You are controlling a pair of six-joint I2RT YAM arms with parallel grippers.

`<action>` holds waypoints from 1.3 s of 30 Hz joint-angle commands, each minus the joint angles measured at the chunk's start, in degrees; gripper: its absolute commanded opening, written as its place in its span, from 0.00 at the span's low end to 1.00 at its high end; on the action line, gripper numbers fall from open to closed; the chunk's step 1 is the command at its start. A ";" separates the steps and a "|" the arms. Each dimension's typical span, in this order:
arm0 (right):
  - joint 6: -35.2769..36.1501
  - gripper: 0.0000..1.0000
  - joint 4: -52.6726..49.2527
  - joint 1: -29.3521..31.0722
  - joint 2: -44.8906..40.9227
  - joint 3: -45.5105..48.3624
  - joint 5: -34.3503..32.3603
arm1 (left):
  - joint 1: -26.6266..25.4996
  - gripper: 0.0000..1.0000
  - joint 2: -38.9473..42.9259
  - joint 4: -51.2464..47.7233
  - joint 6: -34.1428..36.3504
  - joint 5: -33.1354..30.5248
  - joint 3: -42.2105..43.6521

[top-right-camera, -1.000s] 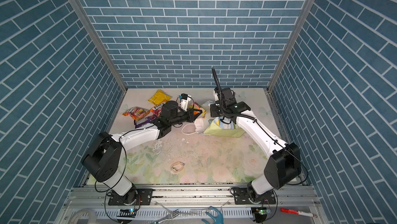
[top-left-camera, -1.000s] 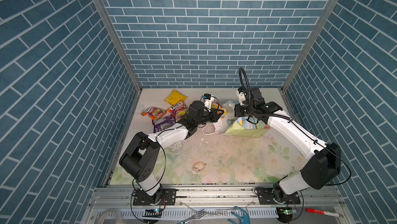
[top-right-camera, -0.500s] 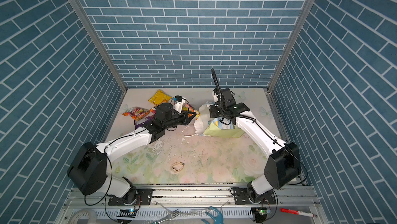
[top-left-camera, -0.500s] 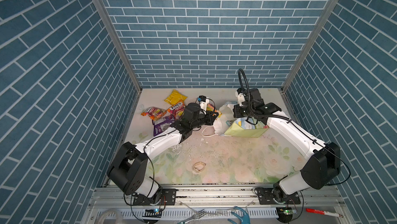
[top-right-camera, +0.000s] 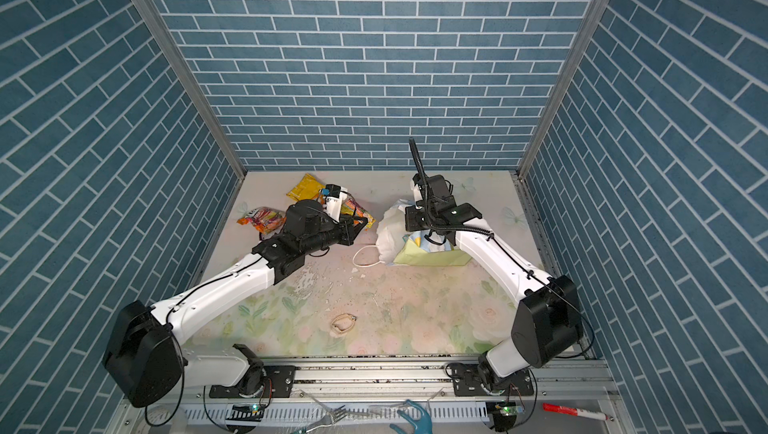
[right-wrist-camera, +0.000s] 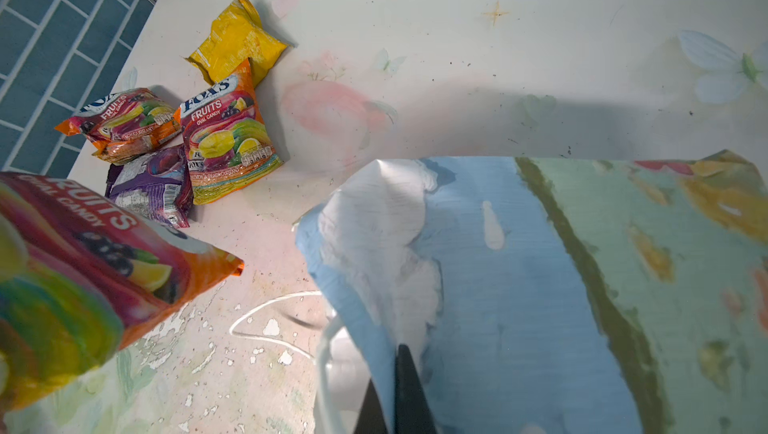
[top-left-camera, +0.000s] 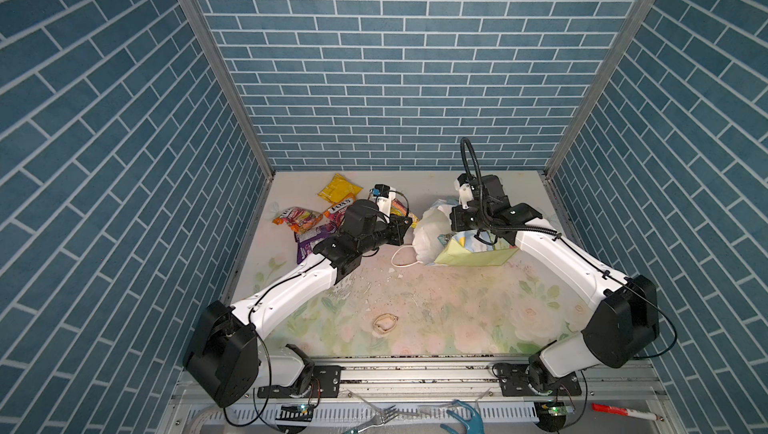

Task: Take the snacks out of the paper bag
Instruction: 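Carry the Fox's bag with the left gripper over the snack pile, then lower the Fox's bag onto the snack pile and open the left gripper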

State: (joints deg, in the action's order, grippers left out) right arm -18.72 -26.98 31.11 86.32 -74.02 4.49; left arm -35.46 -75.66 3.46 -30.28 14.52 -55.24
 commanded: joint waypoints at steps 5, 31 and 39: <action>-3.29 0.00 1.91 -0.19 -3.63 1.95 3.58 | 1.51 0.00 2.80 -6.61 4.58 -4.10 -5.44; -5.75 0.00 4.61 -0.14 -10.11 3.42 13.61 | 22.71 0.00 -8.98 -11.95 9.12 -26.60 -9.62; -4.92 0.00 2.52 -0.10 -13.26 4.63 13.22 | 24.83 0.00 -18.88 -12.47 9.04 -26.24 -16.13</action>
State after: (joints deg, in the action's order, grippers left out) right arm -23.70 -25.06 30.85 75.85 -69.49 16.43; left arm -11.44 -93.62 -11.35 -22.22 -10.33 -68.62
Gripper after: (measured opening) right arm 0.047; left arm 0.092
